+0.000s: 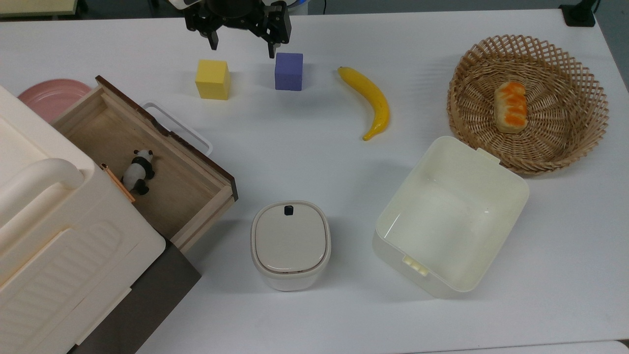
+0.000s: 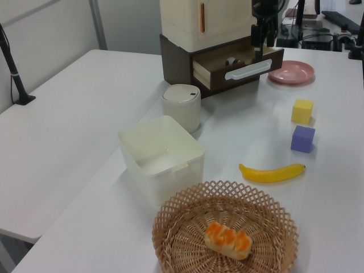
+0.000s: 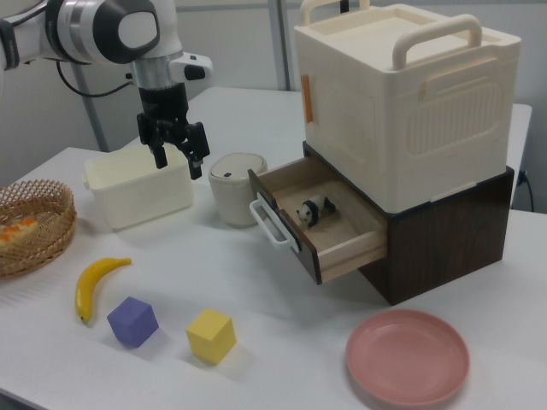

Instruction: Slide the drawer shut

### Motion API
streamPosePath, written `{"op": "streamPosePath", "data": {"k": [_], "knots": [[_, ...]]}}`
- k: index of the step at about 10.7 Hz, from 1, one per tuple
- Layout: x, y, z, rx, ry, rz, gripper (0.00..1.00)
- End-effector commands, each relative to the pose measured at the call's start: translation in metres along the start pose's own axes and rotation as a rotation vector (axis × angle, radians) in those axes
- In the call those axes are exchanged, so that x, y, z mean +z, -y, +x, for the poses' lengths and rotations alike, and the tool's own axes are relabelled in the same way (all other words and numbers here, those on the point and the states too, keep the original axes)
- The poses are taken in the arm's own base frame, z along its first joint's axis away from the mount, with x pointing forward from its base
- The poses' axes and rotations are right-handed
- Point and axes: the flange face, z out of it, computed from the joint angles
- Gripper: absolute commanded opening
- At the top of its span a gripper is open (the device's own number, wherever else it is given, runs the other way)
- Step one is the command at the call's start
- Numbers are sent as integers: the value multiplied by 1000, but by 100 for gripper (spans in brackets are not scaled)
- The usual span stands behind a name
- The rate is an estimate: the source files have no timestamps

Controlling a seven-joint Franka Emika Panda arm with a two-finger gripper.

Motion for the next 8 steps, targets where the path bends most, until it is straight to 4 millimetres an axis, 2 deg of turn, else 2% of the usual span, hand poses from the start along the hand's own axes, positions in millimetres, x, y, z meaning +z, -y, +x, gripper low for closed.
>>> {"op": "streamPosePath", "data": {"k": [1,8], "knots": [[-4,-3,-8,1,9,-7,100],[1,1,-14,-10,56,-12,100]]}}
